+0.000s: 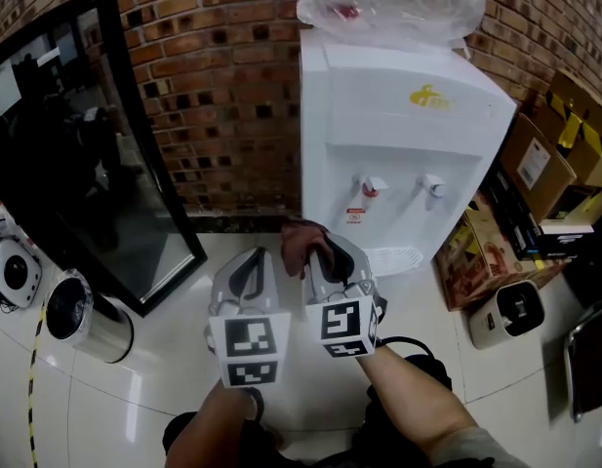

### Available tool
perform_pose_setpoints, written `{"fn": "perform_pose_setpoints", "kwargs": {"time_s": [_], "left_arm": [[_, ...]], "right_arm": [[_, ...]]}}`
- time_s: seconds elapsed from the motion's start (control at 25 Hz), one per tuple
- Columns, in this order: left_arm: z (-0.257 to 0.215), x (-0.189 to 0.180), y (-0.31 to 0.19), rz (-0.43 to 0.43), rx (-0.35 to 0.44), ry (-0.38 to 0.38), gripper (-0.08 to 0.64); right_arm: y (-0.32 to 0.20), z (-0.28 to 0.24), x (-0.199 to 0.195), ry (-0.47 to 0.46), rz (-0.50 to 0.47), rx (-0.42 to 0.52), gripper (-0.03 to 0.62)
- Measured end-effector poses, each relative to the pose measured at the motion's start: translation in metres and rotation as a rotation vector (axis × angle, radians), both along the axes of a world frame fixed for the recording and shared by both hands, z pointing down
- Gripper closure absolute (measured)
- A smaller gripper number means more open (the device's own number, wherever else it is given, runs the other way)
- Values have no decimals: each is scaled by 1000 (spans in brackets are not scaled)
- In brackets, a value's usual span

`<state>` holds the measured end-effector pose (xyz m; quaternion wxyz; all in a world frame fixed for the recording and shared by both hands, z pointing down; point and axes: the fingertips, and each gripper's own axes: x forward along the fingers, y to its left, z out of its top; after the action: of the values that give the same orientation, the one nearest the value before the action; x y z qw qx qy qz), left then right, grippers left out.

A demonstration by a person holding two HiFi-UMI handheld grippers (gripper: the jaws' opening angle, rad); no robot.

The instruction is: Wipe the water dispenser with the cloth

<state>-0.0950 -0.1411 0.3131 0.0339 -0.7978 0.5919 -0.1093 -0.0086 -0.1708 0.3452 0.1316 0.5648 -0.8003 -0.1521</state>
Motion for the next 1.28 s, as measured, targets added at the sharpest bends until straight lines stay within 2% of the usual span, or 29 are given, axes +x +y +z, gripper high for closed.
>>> {"fn": "perform_pose_setpoints", "kwargs": {"time_s": [0.4,1.28], "left_arm": [[4,28,-1,55,-9,-1,560],[14,100,-7,180,-33,-2,560]], "right_arm": [[-9,2,40,-6,91,-34,521],[-24,15,104,88,211,-100,520]]}}
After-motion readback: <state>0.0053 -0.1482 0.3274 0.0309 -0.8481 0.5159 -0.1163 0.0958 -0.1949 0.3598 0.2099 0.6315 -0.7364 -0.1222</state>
